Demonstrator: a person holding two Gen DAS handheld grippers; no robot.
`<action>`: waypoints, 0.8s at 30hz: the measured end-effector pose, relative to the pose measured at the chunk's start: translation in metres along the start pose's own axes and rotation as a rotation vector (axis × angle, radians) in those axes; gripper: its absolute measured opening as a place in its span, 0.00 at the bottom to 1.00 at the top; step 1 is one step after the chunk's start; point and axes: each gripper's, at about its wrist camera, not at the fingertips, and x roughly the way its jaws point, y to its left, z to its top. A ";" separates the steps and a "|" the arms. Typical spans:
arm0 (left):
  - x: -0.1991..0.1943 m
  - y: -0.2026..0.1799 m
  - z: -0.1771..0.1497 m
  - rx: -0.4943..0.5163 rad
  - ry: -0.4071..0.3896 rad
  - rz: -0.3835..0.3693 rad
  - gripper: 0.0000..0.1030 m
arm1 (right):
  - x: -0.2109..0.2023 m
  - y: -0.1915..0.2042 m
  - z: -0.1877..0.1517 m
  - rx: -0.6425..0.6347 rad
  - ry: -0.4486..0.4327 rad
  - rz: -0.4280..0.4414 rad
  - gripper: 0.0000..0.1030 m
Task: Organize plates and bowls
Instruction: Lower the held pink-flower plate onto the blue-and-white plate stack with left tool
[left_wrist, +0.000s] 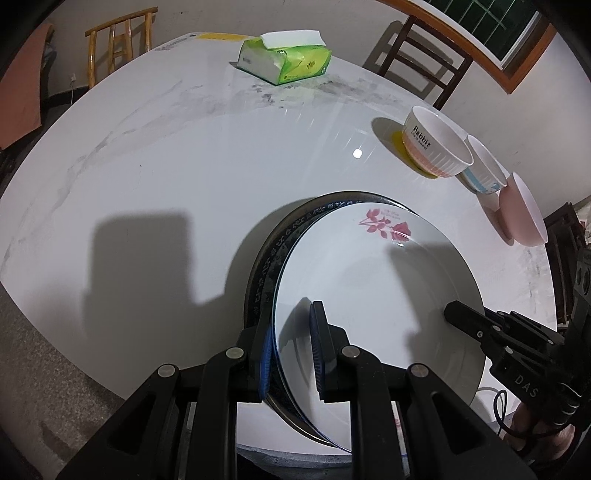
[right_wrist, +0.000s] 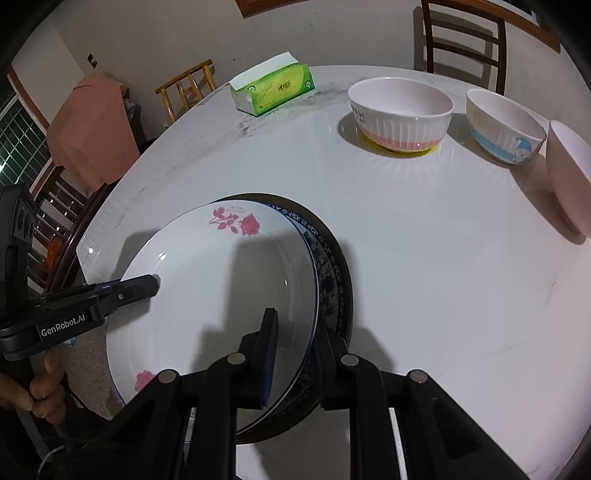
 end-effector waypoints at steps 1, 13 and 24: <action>0.001 0.000 0.000 0.000 0.002 0.005 0.15 | 0.001 0.000 0.000 0.001 0.001 -0.001 0.17; 0.005 -0.005 0.003 -0.010 0.013 0.025 0.17 | 0.002 0.003 0.003 -0.015 0.003 -0.033 0.20; 0.006 -0.012 0.006 -0.007 0.019 0.056 0.25 | 0.004 0.012 0.006 -0.036 0.019 -0.085 0.23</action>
